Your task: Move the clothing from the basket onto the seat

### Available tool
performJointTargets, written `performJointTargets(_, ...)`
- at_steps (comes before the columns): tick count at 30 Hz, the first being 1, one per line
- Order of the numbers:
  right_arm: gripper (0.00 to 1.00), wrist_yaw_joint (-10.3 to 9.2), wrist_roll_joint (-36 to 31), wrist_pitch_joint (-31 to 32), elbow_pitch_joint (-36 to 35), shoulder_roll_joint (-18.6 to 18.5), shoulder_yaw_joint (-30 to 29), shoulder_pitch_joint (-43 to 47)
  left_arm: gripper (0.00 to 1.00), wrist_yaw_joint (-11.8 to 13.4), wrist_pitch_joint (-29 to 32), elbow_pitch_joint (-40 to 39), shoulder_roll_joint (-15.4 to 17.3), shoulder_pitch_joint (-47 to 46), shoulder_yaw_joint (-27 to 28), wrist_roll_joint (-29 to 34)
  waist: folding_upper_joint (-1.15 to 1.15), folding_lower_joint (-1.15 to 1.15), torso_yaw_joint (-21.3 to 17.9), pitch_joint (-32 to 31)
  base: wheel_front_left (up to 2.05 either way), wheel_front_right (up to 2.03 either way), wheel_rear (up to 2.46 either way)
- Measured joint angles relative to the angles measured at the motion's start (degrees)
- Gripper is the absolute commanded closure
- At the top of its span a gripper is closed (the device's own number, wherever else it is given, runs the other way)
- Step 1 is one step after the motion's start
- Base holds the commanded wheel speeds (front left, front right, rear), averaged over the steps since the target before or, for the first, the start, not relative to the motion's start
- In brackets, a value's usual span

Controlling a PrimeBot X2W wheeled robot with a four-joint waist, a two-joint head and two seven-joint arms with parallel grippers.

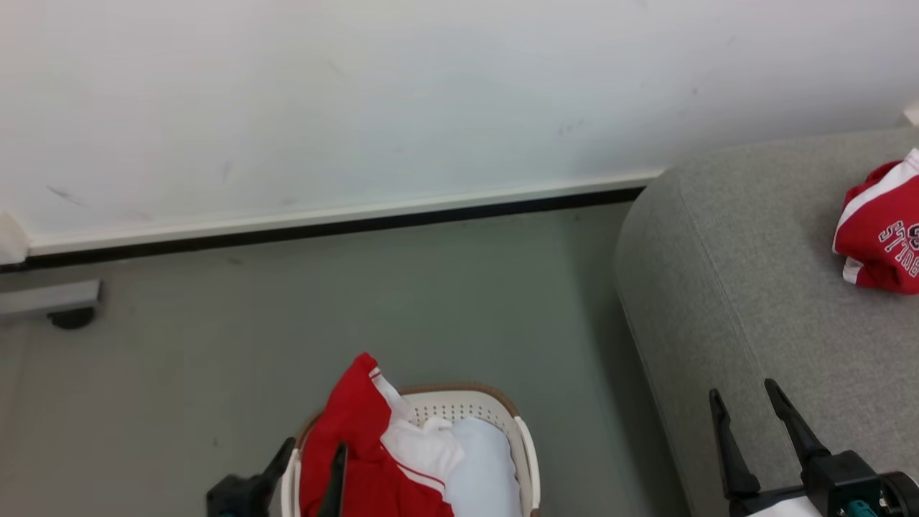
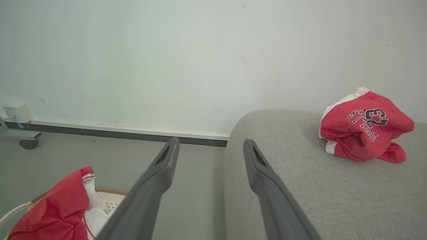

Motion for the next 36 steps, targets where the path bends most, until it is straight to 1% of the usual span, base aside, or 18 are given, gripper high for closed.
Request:
performJointTargets(6, 0.0, 0.0, 1.2, 0.0, -0.8, 0.0, 0.8, -2.1, 0.0, -0.2, 6.8, 8.4, 1.5, -7.3, -3.4, 3.5, 0.0, 0.01, -1.5, 4.2, 0.0, 0.0, 0.0)
performJointTargets(10, 0.0, 0.0, 2.4, 0.0, -1.2, 0.0, 1.3, -3.5, 0.0, -0.5, 13.0, 16.0, 2.4, -11.0, -5.1, 5.2, 0.0, 0.01, -3.0, 7.2, 0.0, 0.0, 0.0)
performJointTargets(14, 0.0, 0.0, 3.4, 0.0, -1.9, 0.0, 1.7, -4.9, 0.0, -0.2, 16.0, 22.3, 3.9, -14.2, -5.6, 6.1, 0.0, 0.01, -4.5, 10.3, 0.0, 0.0, 0.0)
performJointTargets(22, 0.0, 0.0, 5.0, 0.0, -3.4, 0.0, 2.2, -7.6, 0.0, 0.9, 17.7, 32.1, 6.7, -20.5, -6.6, 8.1, 0.0, 0.01, -7.2, 17.1, 0.0, 0.0, 0.0)
performJointTargets(26, 0.0, 0.0, 5.9, 0.0, -3.9, 0.0, 2.9, -8.7, 0.0, 2.1, 18.0, 35.9, 8.4, -23.4, -6.7, 8.6, 0.0, 0.01, -8.2, 20.6, 0.0, 0.0, 0.0)
performJointTargets(29, 0.0, 0.0, 6.4, 0.0, -4.3, 0.0, 3.1, -9.4, 0.0, 2.5, 18.0, 38.1, 8.9, -25.2, -6.7, 8.6, 0.0, 0.02, -8.8, 22.9, 0.0, 0.0, 0.0)
performJointTargets(36, 0.0, 0.0, 6.8, 0.0, -4.9, 0.0, 3.2, -10.4, 0.0, 2.3, 16.8, 41.9, 9.8, -28.3, -6.8, 8.4, 0.0, 0.01, -9.3, 26.8, 0.0, 0.0, 0.0)
